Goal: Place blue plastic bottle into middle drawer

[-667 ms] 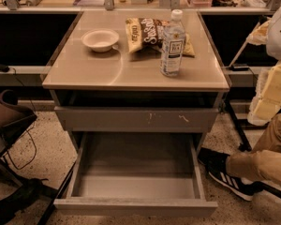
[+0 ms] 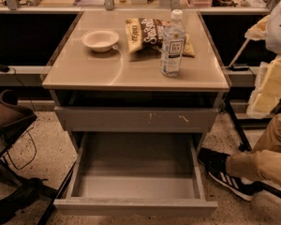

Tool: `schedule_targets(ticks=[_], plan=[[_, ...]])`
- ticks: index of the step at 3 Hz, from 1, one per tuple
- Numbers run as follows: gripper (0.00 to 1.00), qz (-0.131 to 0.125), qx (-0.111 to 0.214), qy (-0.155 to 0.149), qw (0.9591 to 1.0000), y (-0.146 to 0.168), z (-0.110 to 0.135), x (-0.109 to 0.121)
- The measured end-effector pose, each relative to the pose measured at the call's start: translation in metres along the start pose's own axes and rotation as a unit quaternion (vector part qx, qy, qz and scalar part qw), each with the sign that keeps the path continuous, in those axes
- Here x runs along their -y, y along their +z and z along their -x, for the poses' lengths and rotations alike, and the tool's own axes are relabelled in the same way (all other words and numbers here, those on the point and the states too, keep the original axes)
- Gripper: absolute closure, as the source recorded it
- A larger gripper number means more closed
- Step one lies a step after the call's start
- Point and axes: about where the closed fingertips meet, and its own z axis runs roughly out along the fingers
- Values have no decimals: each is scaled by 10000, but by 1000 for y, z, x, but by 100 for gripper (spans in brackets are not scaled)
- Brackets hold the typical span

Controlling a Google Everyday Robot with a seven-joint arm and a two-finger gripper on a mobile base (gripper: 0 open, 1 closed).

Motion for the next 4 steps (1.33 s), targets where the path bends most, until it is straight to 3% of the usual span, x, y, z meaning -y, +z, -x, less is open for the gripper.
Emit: schedule_targets(ticks=[1,2,3,4], plan=[[0,267,271,-174,9991,19,7,36],[0,575,774,-266,9950,56,19,85],[0,779,1546,-257,9846,93,29,127],[0,684,2440,-194,9672,114,32,163]])
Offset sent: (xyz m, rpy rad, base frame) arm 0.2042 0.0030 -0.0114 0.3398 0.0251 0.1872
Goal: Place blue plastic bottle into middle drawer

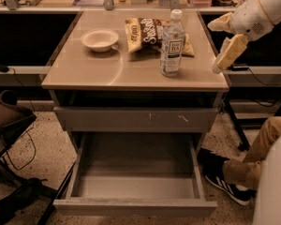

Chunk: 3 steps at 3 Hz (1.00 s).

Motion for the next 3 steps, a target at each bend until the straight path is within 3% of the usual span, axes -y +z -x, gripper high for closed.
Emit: schedule_targets(ticks=[1,2,3], plan=[[0,-203,225,-90,9995,-6,11,16],[0,-143,788,-33,9968,1,11,23],[0,443,2009,-156,9785,33,57,24]])
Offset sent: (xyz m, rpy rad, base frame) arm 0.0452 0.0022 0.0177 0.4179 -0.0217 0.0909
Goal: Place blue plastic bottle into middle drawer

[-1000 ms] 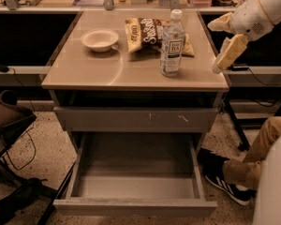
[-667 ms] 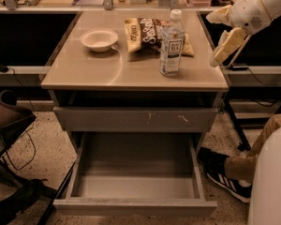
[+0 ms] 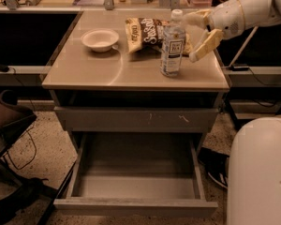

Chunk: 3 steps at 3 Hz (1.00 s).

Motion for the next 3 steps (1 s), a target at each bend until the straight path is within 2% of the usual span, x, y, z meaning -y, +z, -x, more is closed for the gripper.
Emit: schedule_targets(ticks=[1,2,3], plan=[[0,482,1111,-115,9926,51,50,11],[0,428,1143,-103,9925,54,52,15],[0,125,1155,52,9932,40,32,26]])
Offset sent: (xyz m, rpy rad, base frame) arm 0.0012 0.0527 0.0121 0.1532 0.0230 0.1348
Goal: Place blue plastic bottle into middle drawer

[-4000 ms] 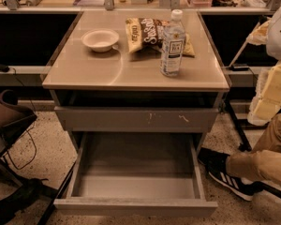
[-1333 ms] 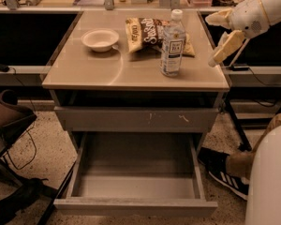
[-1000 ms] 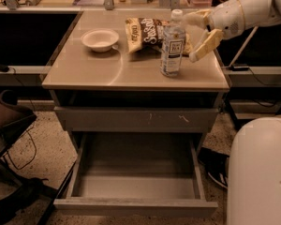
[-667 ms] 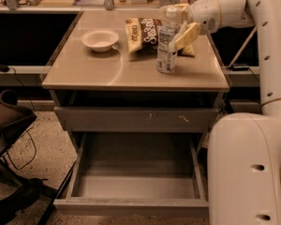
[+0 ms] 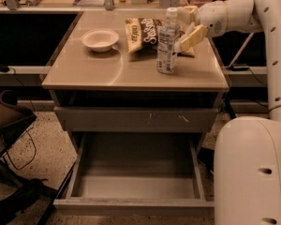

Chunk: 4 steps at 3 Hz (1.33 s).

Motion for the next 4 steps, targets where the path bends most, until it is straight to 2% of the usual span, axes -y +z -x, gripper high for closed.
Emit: schedule_targets(ticks=[1,2,4], plan=[[0,-13,3,2,10000,-1,0,0],[19,-14,3,2,10000,-1,0,0],[65,-14,3,2,10000,-1,0,0]])
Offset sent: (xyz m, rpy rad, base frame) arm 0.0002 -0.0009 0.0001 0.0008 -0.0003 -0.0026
